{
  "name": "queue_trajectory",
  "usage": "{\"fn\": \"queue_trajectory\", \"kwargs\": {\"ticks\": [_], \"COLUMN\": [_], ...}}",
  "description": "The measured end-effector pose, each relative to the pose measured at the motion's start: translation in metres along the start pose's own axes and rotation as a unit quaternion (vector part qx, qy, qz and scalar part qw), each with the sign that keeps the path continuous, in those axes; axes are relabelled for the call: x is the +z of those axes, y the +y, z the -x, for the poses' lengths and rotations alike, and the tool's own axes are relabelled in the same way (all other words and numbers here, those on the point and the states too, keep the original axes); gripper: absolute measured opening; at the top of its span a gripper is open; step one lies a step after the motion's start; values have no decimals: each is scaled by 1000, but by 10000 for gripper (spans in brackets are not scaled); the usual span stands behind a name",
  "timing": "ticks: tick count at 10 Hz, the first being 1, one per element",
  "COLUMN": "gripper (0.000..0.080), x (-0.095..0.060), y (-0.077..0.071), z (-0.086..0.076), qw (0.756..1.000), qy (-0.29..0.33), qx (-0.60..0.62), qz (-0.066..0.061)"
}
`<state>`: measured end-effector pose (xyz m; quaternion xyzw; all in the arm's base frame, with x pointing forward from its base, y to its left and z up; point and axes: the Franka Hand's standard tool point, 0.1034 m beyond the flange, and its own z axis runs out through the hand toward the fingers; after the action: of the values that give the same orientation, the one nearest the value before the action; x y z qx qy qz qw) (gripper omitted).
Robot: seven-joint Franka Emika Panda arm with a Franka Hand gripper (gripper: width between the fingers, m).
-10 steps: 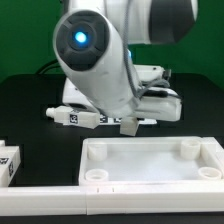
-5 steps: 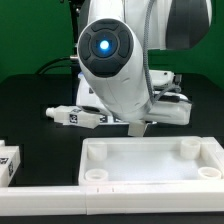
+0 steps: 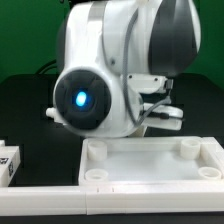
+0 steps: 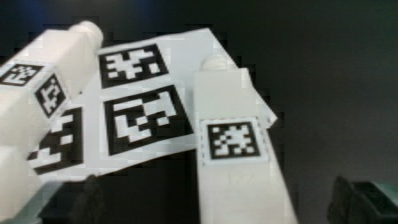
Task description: Assemble desk
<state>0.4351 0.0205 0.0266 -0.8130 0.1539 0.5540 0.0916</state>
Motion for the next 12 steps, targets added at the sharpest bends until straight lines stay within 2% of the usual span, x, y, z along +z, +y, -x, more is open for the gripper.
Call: {"fn": "queue_trajectory", "kwargs": {"ticks": [1,3,5,7,9,10,11,12], "gripper": [639,648,649,649,649,649,534,398], "x": [5,14,12,8,15,19,25,25], "y": [0,-14,-20,-16,-11,-14,-17,-17], "z": [-4,-5,-5,-7,-12,-12,-10,-10], "qw": [1000,1000,999,999,999,999,999,999], "qy": [-19,-21,-6,0,2,8,9,8], "qx": [0,-17,-24,-41,-43,-36,-32,-33], "qz": [3,14,26,22,19,22,27,27]}}
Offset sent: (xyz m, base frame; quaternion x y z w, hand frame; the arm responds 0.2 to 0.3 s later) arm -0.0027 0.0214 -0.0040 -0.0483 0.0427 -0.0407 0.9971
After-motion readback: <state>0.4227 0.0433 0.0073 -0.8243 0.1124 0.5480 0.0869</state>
